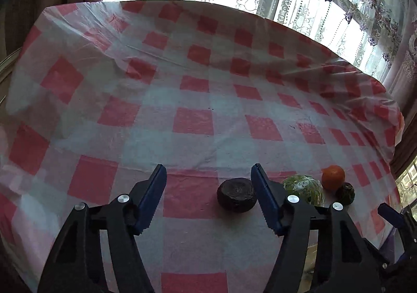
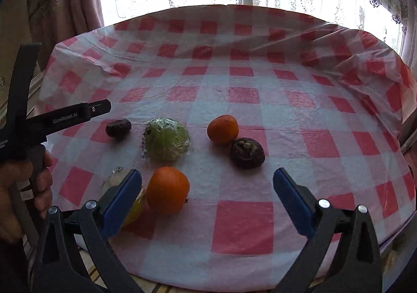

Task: Organize fruits
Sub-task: 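Move both tools back over the tablecloth toward the remaining fruit, then grasp the dark round fruit with the left tool while the right tool grasps the orange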

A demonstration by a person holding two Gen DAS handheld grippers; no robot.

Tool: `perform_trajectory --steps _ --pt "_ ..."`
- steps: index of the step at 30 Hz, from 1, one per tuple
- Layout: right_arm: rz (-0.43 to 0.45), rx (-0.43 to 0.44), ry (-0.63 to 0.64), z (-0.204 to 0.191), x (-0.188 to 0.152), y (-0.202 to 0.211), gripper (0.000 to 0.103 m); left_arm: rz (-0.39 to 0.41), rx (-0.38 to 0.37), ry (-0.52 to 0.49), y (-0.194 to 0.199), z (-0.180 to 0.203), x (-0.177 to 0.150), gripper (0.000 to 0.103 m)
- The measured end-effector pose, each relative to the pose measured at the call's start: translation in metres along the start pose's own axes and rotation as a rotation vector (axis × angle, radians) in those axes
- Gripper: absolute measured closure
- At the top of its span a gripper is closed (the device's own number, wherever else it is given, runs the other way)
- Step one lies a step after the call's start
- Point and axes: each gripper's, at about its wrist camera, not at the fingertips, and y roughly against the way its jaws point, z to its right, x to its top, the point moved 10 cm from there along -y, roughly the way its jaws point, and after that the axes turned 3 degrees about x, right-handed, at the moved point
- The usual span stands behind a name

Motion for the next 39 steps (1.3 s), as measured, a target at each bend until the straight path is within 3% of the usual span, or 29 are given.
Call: perform_trajectory --steps 5,14,21,26,31,38,39 --pt "-0.024 0.013 0.012 -0.004 -0.004 -0.007 0.002 -0.034 -0.021 -0.03 -0.009 0.009 -0.009 0.046" --pt "-0.054 0.071 -0.008 -0.005 -0.009 -0.016 0.015 -0.063 -0.061 -0.074 -0.016 0.025 -0.017 0.051" --pt "-0.058 0.121 -0.013 -0.011 -0.009 -0.017 0.025 -0.086 -0.071 -0.104 -0.021 0.032 -0.024 0.064" --pt "-0.065 0.166 -0.025 -0.015 -0.01 -0.017 0.031 -0.084 -0.068 -0.11 -0.021 0.032 -0.025 0.065" --pt "-0.101 0.263 -0.051 -0.025 -0.015 -0.021 0.049 -0.084 -0.065 -0.109 -0.021 0.032 -0.025 0.065" --pt "-0.152 0.298 -0.017 -0.041 -0.023 -0.027 0.05 -0.081 -0.06 -0.108 -0.02 0.03 -0.025 0.065" --pt "-0.153 0.301 -0.013 -0.042 -0.024 -0.027 0.054 -0.08 -0.06 -0.109 -0.02 0.03 -0.025 0.066"
